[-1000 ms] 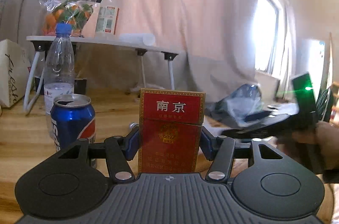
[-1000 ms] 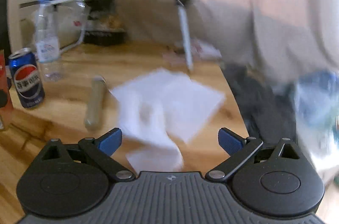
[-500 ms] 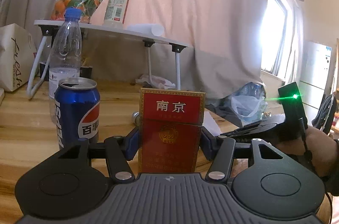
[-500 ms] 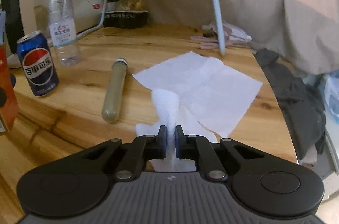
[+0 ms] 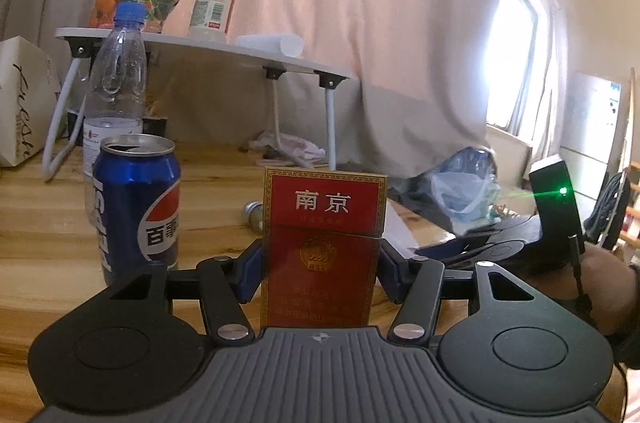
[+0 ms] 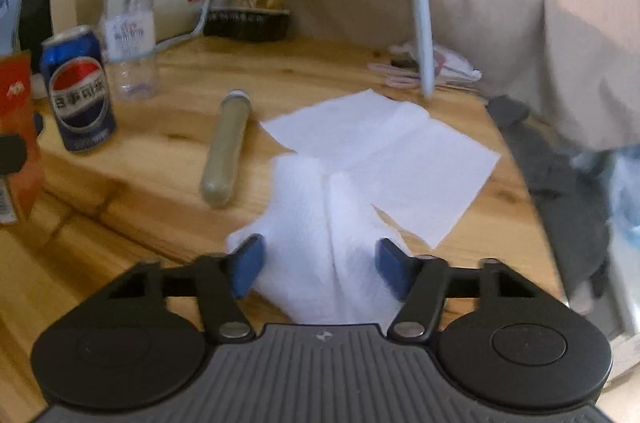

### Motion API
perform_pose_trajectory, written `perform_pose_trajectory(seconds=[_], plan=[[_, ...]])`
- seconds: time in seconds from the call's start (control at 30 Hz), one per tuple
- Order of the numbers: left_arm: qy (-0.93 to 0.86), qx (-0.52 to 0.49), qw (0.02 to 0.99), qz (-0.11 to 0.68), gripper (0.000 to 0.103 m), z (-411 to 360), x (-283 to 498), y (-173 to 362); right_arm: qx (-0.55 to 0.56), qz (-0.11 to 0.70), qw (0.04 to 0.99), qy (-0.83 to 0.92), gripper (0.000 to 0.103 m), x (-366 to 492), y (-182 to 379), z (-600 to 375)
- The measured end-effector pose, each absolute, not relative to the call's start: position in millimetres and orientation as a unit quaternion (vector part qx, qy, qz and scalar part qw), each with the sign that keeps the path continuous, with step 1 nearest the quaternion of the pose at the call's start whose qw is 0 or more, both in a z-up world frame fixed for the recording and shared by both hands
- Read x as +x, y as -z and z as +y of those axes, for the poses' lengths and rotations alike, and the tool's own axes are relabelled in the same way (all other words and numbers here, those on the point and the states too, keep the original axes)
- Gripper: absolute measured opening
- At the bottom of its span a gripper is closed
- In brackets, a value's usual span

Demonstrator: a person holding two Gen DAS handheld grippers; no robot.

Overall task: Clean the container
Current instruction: 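Grasp the white wipe with the right tool while the left tool holds the pack, then wipe the pack's top with the held wipe using the right tool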

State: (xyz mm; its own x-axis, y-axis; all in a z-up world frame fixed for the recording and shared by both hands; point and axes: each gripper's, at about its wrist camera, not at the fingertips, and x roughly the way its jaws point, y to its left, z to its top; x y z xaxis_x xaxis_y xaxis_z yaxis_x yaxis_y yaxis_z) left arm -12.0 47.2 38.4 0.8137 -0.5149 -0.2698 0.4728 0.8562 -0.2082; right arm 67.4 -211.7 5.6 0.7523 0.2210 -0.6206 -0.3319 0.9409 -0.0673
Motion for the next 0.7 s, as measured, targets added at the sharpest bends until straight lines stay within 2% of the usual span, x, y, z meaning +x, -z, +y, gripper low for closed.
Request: perform_pose_trajectory(seconds=[0.03,0.07,0.1,0.27,0.43,0.5,0.7], plan=[[0.263,-0.065,0.949,0.160,0.059,46,-13,-38,-0.073,0.323,0.930,-0.160,0.043,68,-6,-214],[0.265,-0.061,0.949,0.161,0.059,45,-13,-38,-0.070,0.323,0.930,-0.164,0.021,67,-8,-215],[0.264,-0.056,0.949,0.163,0.059,43,-13,-38,-0.077,0.315,0.932,-0.163,0.014,64,-10,-215],[0.267,-0.041,0.948,0.167,0.059,36,-13,-36,-0.041,0.267,0.944,-0.189,0.012,39,-43,-227],[0.274,-0.033,0.947,0.163,0.059,34,-16,-37,0.104,0.242,0.910,-0.320,0.012,12,-93,-231],[0.276,-0.028,0.947,0.162,0.059,32,-18,-38,0.127,0.238,0.892,-0.363,0.012,8,-106,-219],[0.285,-0.020,0.945,0.157,0.059,30,-21,-39,0.159,0.255,0.861,-0.411,0.012,23,-105,-188]])
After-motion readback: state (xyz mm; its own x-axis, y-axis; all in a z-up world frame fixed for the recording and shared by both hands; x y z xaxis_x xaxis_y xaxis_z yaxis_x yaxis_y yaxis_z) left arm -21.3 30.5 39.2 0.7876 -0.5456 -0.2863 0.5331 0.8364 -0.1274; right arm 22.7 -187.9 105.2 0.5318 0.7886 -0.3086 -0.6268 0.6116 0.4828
